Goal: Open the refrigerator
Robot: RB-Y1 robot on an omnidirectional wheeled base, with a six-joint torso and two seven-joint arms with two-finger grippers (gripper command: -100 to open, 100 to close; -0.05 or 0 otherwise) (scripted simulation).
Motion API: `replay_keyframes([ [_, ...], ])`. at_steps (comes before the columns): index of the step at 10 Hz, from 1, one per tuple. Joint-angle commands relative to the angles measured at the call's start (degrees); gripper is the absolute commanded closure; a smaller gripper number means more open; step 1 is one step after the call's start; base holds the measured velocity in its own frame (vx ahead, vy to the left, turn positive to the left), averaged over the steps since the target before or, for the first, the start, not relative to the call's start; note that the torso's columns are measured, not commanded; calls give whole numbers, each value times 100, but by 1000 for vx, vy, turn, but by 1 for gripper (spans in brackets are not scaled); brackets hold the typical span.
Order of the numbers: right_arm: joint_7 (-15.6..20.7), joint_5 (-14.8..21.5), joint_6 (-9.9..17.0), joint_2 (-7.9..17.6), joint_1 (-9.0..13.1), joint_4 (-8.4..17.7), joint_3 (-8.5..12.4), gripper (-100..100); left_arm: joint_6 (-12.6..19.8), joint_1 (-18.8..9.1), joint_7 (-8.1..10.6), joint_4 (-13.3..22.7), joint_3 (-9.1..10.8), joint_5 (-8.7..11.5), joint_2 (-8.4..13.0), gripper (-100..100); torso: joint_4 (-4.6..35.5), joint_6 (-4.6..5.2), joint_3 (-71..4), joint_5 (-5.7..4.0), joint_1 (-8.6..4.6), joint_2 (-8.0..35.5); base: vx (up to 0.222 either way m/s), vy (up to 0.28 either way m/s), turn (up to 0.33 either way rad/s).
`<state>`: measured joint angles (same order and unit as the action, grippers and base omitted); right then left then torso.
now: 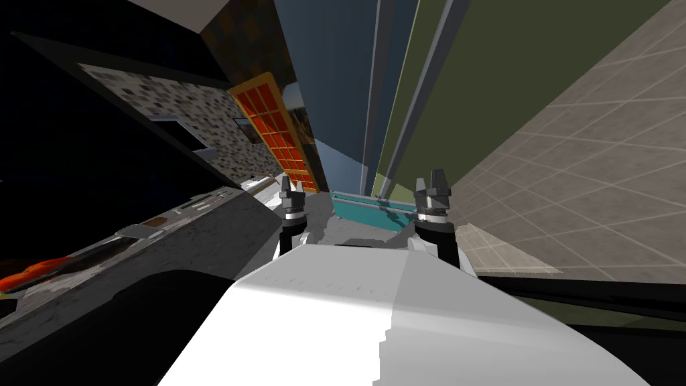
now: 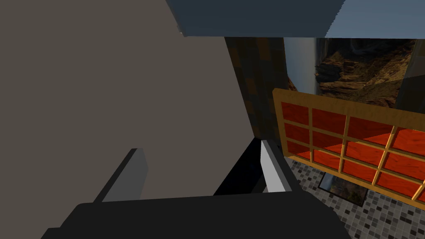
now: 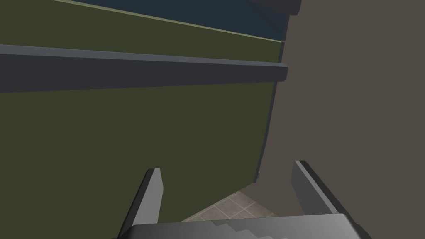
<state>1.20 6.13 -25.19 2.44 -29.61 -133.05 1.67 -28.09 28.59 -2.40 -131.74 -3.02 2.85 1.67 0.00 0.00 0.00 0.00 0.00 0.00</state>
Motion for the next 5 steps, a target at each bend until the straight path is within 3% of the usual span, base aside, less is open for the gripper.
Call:
replay_keyframes([
  [1,0,0,0,0,0,0,0,0,0,0,0,0,0,0,0,0,235,0,-467,0,0,232,0,0,0],
  [5,0,0,0,0,0,-1,0,0,0,0,0,-1,0,0,0,0,1846,0,-3692,0,0,1845,0,0,0],
])
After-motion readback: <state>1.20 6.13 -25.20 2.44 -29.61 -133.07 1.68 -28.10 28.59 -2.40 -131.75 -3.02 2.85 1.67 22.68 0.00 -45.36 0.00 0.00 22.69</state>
